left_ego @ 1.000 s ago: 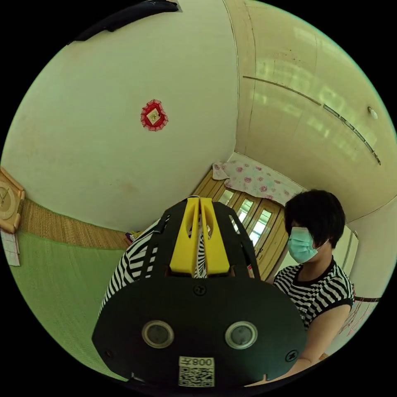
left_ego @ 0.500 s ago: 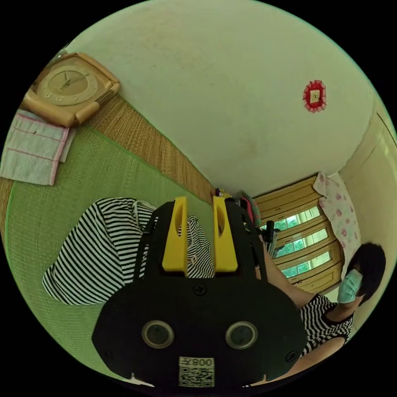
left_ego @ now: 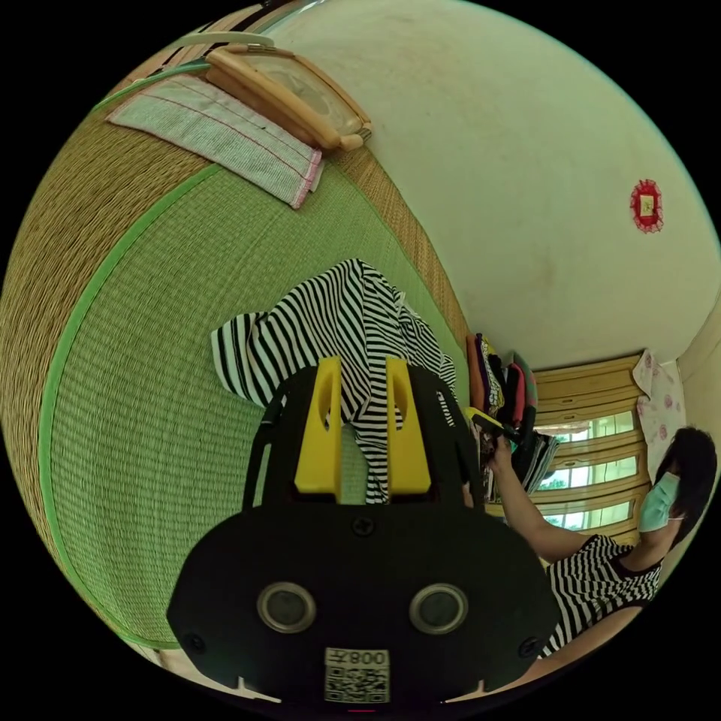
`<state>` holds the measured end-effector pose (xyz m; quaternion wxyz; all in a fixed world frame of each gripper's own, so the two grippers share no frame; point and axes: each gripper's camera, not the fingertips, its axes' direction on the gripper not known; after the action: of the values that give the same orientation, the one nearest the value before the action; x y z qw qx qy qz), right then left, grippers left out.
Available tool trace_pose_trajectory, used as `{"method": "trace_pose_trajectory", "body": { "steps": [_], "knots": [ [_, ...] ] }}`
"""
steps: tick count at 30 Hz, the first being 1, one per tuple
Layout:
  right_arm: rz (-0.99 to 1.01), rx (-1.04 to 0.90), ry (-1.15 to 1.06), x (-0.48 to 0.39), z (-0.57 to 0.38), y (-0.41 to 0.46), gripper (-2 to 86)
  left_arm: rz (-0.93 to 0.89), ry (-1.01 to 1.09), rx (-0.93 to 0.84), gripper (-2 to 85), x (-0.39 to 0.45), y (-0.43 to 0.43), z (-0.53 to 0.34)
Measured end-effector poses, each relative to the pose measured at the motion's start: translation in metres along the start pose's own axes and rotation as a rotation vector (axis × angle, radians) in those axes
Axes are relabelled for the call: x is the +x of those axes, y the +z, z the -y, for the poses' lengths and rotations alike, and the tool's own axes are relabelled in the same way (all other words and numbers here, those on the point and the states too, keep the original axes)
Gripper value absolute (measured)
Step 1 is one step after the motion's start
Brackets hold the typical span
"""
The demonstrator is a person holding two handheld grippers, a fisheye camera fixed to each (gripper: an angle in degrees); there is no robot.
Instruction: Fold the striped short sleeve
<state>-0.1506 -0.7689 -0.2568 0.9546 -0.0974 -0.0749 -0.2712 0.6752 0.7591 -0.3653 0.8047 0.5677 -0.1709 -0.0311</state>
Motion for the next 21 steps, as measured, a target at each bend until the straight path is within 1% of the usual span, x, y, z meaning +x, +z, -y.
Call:
{"method": "trace_pose_trajectory", "body": {
  "steps": [3,5,7,9,14,18,21],
  "knots": [
    [-0.004,-0.025,-0.024,-0.025,0.027,0.025,8.9,0.067,0.012,-0.024,9.1,0.006,0.025,0.014],
    [-0.002,-0.074,-0.023,-0.040,0.043,0.049,8.6,0.106,0.006,-0.034,8.9,0.007,0.042,0.019],
    [-0.024,-0.096,-0.015,-0.048,0.051,0.061,7.7,0.121,0.000,-0.030,8.3,0.007,0.057,0.023],
    [-0.055,-0.082,0.000,-0.054,0.056,0.063,5.6,0.145,-0.009,-0.052,6.9,0.006,0.077,0.028],
    [-0.057,-0.096,0.012,-0.062,0.071,0.066,1.4,0.163,-0.018,-0.061,2.6,0.005,0.106,0.034],
    [-0.051,-0.082,0.029,-0.066,0.078,0.061,0.6,0.161,-0.016,-0.066,0.9,0.007,0.125,0.036],
    [-0.007,-0.038,0.048,-0.063,0.080,0.044,0.3,0.153,-0.008,-0.064,0.6,0.010,0.134,0.037]
  ]
}}
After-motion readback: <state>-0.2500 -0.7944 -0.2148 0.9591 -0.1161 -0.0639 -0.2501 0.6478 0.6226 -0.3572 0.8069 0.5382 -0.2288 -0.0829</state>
